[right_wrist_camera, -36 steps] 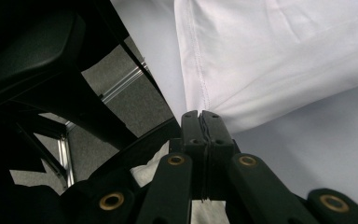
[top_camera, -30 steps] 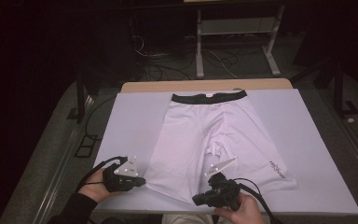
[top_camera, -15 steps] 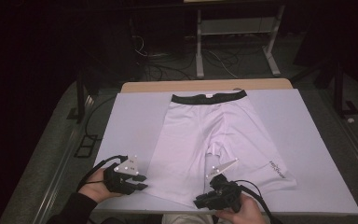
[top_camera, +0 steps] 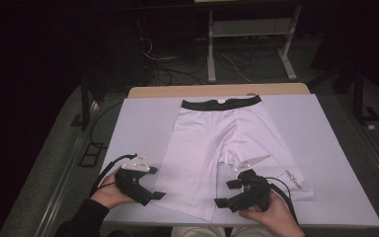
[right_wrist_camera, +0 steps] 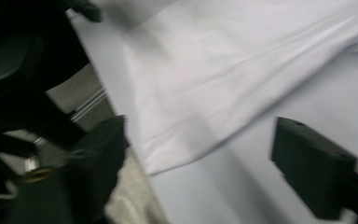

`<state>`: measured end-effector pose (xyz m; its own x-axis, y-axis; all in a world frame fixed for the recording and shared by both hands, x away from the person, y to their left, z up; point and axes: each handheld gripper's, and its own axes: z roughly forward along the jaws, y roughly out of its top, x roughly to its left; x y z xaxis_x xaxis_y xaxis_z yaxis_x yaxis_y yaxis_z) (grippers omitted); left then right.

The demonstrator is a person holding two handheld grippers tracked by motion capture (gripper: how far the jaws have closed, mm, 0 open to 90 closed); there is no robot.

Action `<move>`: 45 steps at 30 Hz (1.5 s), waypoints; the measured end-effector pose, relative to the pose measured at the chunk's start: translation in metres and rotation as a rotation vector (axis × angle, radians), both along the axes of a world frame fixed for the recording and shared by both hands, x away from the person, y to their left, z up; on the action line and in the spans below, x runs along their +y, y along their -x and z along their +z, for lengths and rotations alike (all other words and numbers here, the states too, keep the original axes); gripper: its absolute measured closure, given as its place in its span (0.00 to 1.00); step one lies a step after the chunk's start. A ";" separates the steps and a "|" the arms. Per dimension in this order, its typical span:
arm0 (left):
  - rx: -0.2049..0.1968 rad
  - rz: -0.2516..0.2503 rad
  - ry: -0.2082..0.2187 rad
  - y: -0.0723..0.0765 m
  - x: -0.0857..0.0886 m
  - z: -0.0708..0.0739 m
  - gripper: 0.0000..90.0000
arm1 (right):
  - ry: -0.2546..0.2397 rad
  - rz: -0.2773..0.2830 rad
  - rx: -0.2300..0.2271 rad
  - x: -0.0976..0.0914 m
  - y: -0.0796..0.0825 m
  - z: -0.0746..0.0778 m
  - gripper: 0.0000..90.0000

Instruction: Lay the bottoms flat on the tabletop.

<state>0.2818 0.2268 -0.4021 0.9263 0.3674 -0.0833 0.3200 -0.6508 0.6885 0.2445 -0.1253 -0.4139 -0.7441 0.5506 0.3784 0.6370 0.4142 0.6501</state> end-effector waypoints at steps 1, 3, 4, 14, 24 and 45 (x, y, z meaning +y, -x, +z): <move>0.001 0.009 0.013 -0.001 -0.001 0.001 0.06 | 0.006 -0.014 -0.022 -0.004 -0.001 0.002 0.12; -0.010 0.026 0.039 -0.004 -0.004 0.003 0.01 | 0.020 -0.040 -0.056 -0.011 -0.005 0.006 0.00; -0.018 0.035 0.054 -0.005 -0.005 0.005 0.00 | 0.028 -0.048 -0.063 -0.015 -0.006 0.007 0.00; -0.058 0.072 0.142 -0.012 -0.018 0.010 0.00 | -0.037 -0.129 -0.134 -0.064 -0.019 0.027 0.00; -0.066 0.078 0.192 -0.016 -0.036 0.006 0.00 | -0.047 -0.205 -0.160 -0.097 -0.024 0.023 0.00; -0.070 0.173 0.267 -0.010 -0.024 -0.017 0.00 | -0.083 -0.309 -0.196 -0.142 -0.018 0.006 0.00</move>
<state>0.2916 0.2030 -0.4194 0.8588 0.4938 -0.1367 0.3564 -0.3842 0.8517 0.2625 -0.2675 -0.4080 -0.6102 0.7340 0.2980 0.5842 0.1628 0.7951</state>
